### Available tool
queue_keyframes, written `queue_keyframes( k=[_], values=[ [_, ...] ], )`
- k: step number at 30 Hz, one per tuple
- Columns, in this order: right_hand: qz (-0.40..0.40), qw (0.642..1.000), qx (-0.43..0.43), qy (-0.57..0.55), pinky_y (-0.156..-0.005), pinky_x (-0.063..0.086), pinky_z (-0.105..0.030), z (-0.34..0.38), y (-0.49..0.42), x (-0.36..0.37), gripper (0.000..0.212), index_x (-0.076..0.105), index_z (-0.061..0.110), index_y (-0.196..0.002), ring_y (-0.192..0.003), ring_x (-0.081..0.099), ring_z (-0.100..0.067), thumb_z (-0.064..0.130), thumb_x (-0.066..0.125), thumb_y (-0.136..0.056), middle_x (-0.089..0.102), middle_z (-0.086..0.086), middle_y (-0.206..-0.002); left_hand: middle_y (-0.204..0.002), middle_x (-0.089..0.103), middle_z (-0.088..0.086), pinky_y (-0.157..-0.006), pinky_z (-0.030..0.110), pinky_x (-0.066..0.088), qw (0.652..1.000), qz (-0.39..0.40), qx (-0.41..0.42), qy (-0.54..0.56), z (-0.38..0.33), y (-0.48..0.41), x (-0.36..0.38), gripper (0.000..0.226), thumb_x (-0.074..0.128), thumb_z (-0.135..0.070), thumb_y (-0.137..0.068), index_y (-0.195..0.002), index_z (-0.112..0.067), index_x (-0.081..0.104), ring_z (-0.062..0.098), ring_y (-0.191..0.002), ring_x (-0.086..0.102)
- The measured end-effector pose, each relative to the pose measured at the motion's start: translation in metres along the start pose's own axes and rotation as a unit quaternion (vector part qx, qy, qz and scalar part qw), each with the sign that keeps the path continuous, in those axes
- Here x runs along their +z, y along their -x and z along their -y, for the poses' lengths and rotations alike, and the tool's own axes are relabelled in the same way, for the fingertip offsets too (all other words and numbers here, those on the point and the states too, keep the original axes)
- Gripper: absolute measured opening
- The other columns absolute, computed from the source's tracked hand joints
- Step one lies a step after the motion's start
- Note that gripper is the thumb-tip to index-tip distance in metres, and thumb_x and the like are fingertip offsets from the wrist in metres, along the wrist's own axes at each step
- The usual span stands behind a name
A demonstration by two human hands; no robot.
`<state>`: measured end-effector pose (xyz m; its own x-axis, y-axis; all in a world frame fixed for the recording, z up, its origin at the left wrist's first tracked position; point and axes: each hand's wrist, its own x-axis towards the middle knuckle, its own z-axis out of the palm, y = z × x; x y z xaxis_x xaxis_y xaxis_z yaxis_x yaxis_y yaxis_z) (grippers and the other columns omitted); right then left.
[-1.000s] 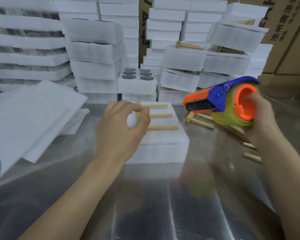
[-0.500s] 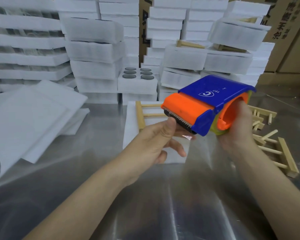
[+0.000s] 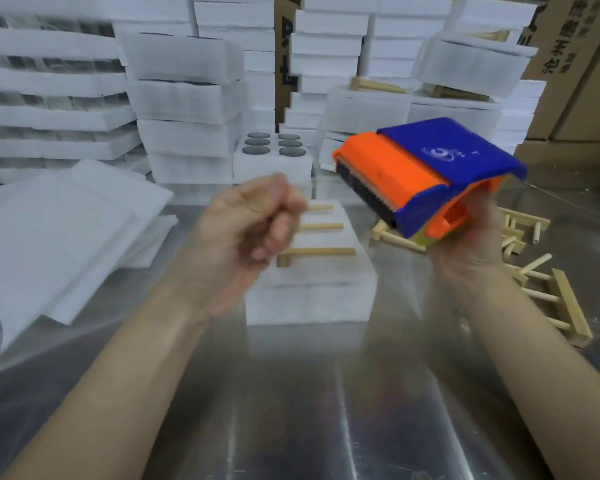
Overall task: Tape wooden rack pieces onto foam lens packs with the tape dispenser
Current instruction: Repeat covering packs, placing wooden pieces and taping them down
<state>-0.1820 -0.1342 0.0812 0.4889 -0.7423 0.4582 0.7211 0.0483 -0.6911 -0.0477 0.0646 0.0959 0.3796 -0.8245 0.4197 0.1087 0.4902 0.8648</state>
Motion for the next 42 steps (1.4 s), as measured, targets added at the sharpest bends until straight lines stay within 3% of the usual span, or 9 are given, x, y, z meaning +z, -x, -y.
queue_keyframes(
  k=[4, 8, 12, 17, 24, 27, 32, 39, 42],
  values=[
    [-0.065, 0.998, -0.003, -0.001, -0.107, 0.039, -0.054, 0.014, -0.009, -0.023, 0.045, 0.049, 0.011, -0.119, -0.114, 0.053, -0.029, 0.013, 0.052, -0.074, 0.058, -0.008, -0.114, -0.039, 0.035, -0.008, -0.038, 0.016, 0.023, 0.996, -0.040, 0.040, 0.065, -0.022, 0.001, -0.039, 0.026, 0.052, -0.022, -0.075, -0.051, -0.018, 0.061, 0.007, -0.042, 0.026],
    [-0.059, 0.995, -0.018, 0.078, -0.109, 0.033, -0.062, 0.015, -0.012, -0.034, 0.053, 0.042, 0.005, -0.132, -0.124, 0.049, -0.036, 0.008, 0.053, -0.080, 0.051, -0.016, -0.127, -0.041, 0.037, -0.004, -0.046, 0.023, 0.026, 0.987, -0.131, -0.015, -0.087, -0.013, -0.002, -0.070, 0.046, 0.038, -0.015, -0.088, -0.046, -0.018, 0.057, 0.012, -0.044, 0.030],
    [-0.066, 0.994, -0.019, 0.082, -0.107, 0.036, -0.061, 0.010, -0.012, -0.038, 0.068, 0.031, -0.002, -0.145, -0.125, 0.050, -0.037, 0.006, 0.057, -0.083, 0.050, -0.019, -0.129, -0.064, 0.063, -0.004, -0.063, 0.026, 0.042, 0.952, -0.152, -0.077, -0.256, -0.008, -0.002, -0.095, 0.044, 0.045, -0.036, -0.094, -0.056, -0.019, 0.060, 0.010, -0.061, 0.055],
    [-0.044, 0.996, -0.016, 0.082, -0.107, 0.037, -0.060, 0.010, -0.012, -0.040, 0.073, 0.028, 0.001, -0.147, -0.128, 0.048, -0.040, 0.006, 0.060, -0.081, 0.050, -0.021, -0.130, -0.067, 0.065, 0.003, -0.067, 0.027, 0.048, 0.910, -0.140, -0.103, -0.376, -0.013, 0.004, -0.106, 0.050, 0.063, -0.065, -0.069, -0.052, -0.018, 0.064, 0.012, -0.066, 0.062],
    [-0.029, 0.995, -0.027, 0.091, -0.107, 0.036, -0.061, 0.012, -0.012, -0.040, 0.067, 0.028, 0.000, -0.147, -0.130, 0.047, -0.039, 0.003, 0.054, -0.085, 0.049, -0.020, -0.131, -0.074, 0.073, 0.008, -0.060, 0.013, 0.053, 0.930, -0.116, -0.180, -0.298, -0.010, 0.005, -0.100, 0.055, 0.085, -0.059, -0.046, -0.066, -0.008, 0.075, 0.010, -0.067, 0.070],
    [-0.017, 0.994, -0.024, 0.102, -0.105, 0.040, -0.058, 0.014, -0.011, -0.037, 0.069, 0.027, 0.001, -0.147, -0.131, 0.046, -0.040, 0.005, 0.055, -0.084, 0.049, -0.020, -0.133, -0.070, 0.072, 0.006, -0.057, 0.012, 0.053, 0.933, -0.153, -0.176, -0.274, -0.010, 0.004, -0.101, 0.039, 0.077, -0.046, -0.051, -0.063, -0.010, 0.075, 0.007, -0.062, 0.068],
    [-0.017, 0.995, -0.047, 0.084, -0.096, 0.051, -0.046, 0.017, -0.010, -0.033, 0.072, 0.026, 0.001, -0.148, -0.124, 0.053, -0.032, 0.005, 0.058, -0.083, 0.052, -0.015, -0.129, -0.064, 0.067, 0.001, -0.055, 0.012, 0.052, 0.921, -0.173, -0.146, -0.317, -0.007, 0.002, -0.101, 0.040, 0.070, -0.043, -0.065, -0.071, -0.004, 0.068, 0.004, -0.057, 0.063],
    [-0.054, 0.992, -0.022, 0.111, -0.104, 0.041, -0.060, 0.009, -0.009, -0.038, 0.066, 0.037, 0.006, -0.145, -0.124, 0.055, -0.033, 0.002, 0.063, -0.084, 0.056, -0.019, -0.132, -0.051, 0.058, -0.009, -0.047, 0.008, 0.044, 0.903, -0.205, -0.126, -0.356, -0.004, -0.001, -0.102, 0.030, 0.069, -0.041, -0.072, -0.076, -0.012, 0.069, 0.000, -0.043, 0.047],
    [-0.079, 0.991, -0.024, 0.107, -0.103, 0.043, -0.058, 0.006, -0.011, -0.041, 0.063, 0.043, 0.007, -0.141, -0.118, 0.060, -0.028, 0.001, 0.064, -0.082, 0.064, -0.011, -0.119, -0.055, 0.064, -0.007, -0.049, 0.008, 0.046, 0.906, -0.228, -0.090, -0.345, -0.005, -0.001, -0.101, 0.015, 0.072, -0.033, -0.081, -0.079, -0.018, 0.070, -0.001, -0.045, 0.050]
  ],
)
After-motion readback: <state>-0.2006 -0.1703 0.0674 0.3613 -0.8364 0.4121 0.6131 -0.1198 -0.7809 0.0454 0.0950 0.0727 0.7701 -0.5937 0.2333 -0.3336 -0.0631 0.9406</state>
